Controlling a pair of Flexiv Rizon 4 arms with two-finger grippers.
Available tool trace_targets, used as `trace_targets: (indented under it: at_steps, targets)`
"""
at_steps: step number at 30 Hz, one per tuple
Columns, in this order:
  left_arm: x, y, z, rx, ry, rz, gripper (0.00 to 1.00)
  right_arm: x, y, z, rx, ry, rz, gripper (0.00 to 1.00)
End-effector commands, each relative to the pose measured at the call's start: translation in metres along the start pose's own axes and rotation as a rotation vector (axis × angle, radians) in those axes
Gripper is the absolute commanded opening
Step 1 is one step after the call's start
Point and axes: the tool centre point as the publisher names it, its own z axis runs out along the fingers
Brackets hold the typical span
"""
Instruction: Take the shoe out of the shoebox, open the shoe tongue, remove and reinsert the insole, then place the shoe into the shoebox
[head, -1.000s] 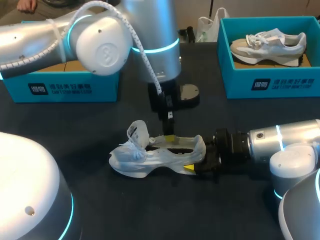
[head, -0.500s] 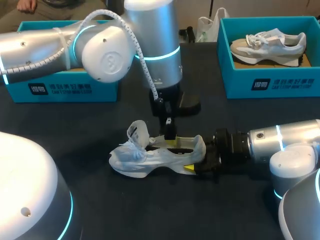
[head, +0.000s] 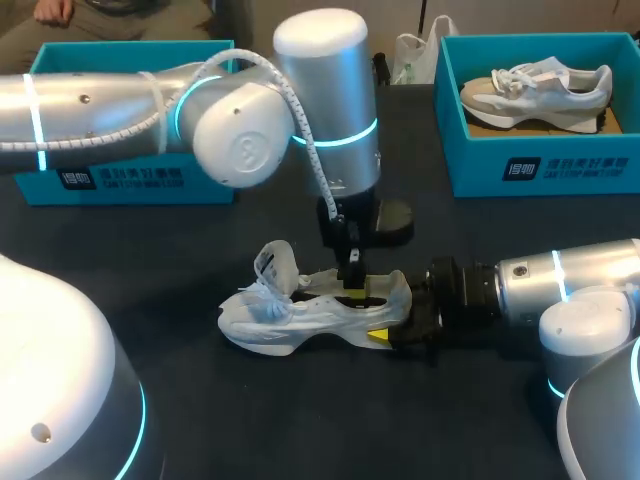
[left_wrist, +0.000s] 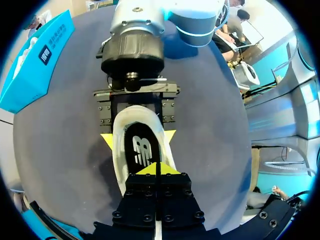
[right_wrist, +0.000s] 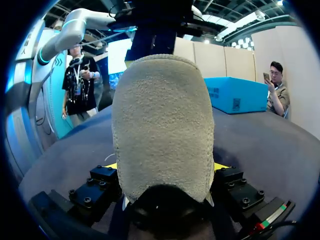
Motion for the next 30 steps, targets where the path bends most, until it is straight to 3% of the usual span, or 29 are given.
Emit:
trace_targets:
  at_steps: [1,21,30]
  targets:
    - [-0.001,0.002,0.004,0.002,0.013,0.002,0.00,0.000,0.001,0.000,0.007,0.000,0.001,0.00]
    - [0.001,0.043,0.024,-0.043,0.057,-0.090,0.00,0.000,0.001,0.000,0.007,0.000,0.001,0.00]
    - [0.017,0.057,0.031,-0.065,0.041,-0.039,0.00,0.000,0.001,0.000,0.007,0.000,0.001,0.00]
